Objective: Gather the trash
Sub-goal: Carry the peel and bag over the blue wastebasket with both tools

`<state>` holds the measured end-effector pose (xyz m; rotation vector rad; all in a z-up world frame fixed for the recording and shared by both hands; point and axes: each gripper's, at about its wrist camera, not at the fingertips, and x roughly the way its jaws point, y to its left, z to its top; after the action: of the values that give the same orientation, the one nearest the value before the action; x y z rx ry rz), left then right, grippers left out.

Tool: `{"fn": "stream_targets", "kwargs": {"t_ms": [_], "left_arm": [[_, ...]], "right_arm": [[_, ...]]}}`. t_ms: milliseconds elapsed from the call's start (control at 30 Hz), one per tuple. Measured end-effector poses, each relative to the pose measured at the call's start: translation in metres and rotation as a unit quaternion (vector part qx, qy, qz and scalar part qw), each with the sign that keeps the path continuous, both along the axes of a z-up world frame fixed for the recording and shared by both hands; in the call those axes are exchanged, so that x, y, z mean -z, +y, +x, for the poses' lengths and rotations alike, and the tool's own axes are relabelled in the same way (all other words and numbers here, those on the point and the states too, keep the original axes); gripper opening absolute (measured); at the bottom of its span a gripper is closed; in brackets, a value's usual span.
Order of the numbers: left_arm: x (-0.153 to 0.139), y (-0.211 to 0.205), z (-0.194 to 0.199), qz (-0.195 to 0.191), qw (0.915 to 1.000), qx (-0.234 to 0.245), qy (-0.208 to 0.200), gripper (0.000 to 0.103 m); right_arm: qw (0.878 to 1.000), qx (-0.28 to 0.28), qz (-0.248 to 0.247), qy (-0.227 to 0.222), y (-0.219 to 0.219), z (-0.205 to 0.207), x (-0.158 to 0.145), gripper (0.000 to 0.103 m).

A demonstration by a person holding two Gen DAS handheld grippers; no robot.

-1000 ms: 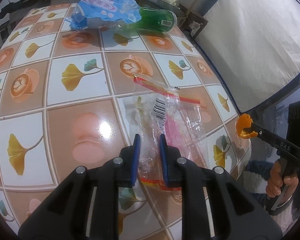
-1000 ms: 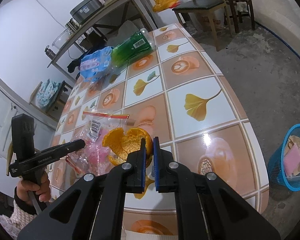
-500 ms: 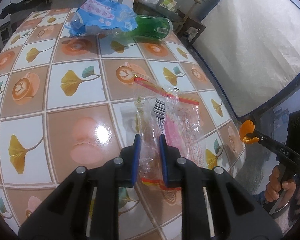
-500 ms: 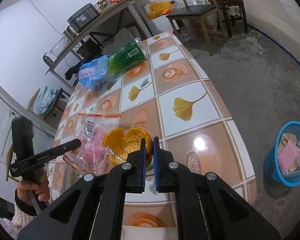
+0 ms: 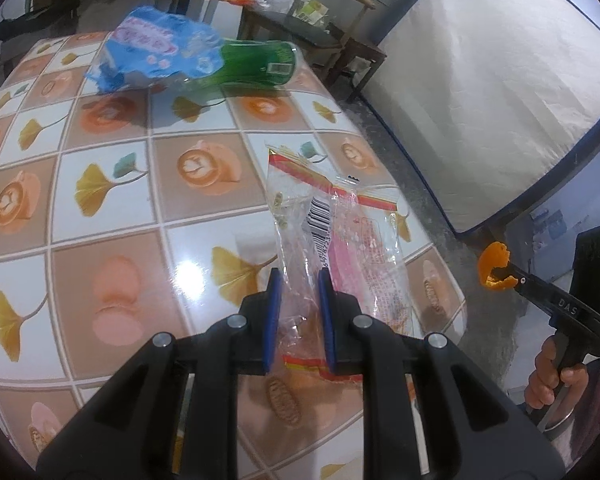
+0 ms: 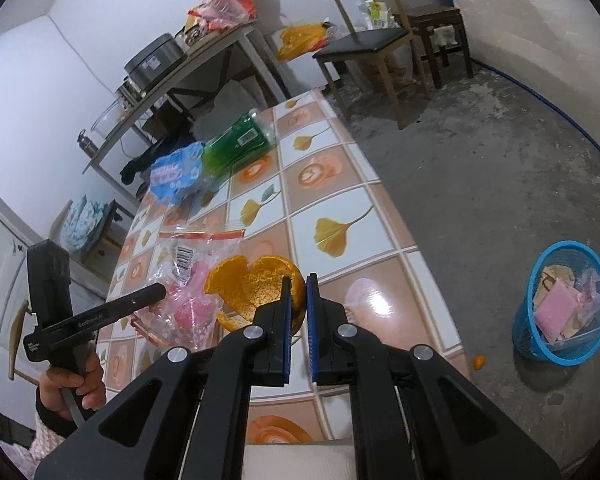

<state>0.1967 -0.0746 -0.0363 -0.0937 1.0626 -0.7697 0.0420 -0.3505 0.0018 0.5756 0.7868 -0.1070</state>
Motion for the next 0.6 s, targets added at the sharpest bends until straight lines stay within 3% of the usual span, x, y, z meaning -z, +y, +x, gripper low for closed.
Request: {"fn": "stream_targets", "kwargs": {"t_ms": [367, 600], "left_arm": [[-0.030, -0.027, 0.000, 0.005, 0.9989, 0.021, -0.042, 0.017], [-0.037, -0.074, 0.002, 0.007, 0.9975, 0.057, -0.040, 0.017]], "right_arm": [[0.998, 0.052, 0.010, -0.016, -0.038, -0.017, 0.000, 0.007], [0.995, 0.091, 0.021, -0.025, -0.072, -0.038, 0.007, 0.007]]}}
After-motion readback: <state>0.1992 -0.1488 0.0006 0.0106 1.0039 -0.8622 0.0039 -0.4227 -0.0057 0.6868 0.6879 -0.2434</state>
